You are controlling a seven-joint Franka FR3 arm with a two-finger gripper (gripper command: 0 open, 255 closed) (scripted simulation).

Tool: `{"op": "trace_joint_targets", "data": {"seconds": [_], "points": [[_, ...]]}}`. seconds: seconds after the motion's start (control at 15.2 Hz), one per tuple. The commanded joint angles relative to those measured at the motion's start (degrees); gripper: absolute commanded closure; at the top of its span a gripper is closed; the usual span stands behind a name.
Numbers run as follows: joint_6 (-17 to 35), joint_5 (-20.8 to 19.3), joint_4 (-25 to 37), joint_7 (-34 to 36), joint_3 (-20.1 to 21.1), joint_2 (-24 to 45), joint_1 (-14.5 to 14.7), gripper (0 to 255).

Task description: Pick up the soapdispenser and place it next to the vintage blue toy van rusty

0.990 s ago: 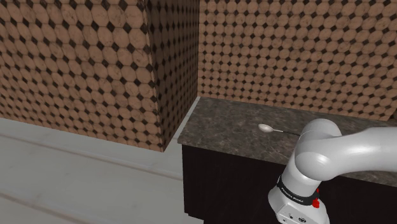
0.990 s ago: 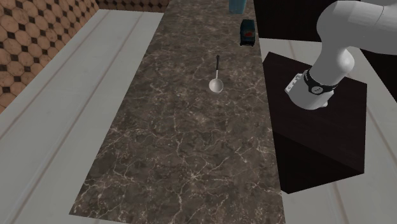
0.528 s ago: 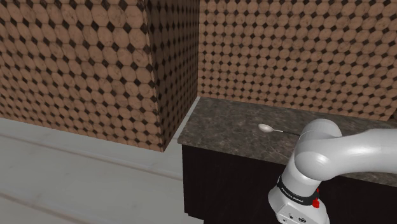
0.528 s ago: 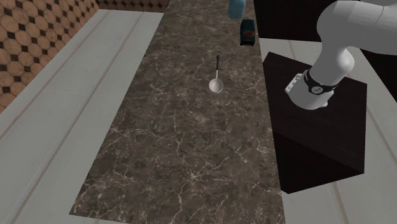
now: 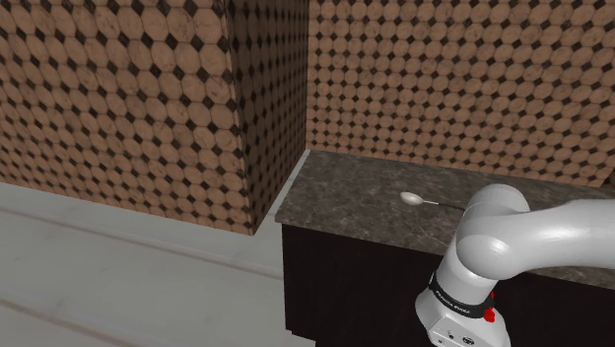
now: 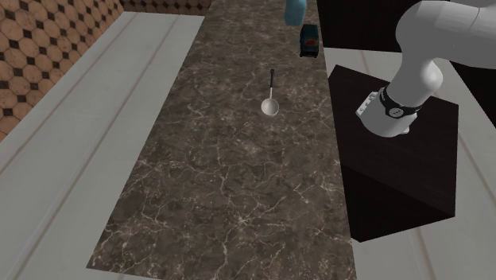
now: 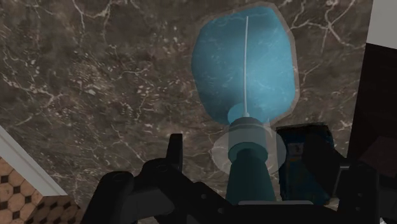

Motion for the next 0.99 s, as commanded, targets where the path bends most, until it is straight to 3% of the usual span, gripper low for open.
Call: {"op": "trace_joint_targets", "data": {"seconds": [0.0, 0.13, 0.4, 0.92], "points": [[0.0, 0.0, 0.0, 0.0, 0.0, 0.0, 0.0, 0], [0.0, 0.0, 0.0, 0.0, 0.0, 0.0, 0.0, 0], [-5.95, 1.94, 7.1, -1.97, 1.27, 2.18, 1.88, 0], [-5.94, 1.95, 7.1, -1.97, 1.26, 2.18, 1.88, 0]]}}
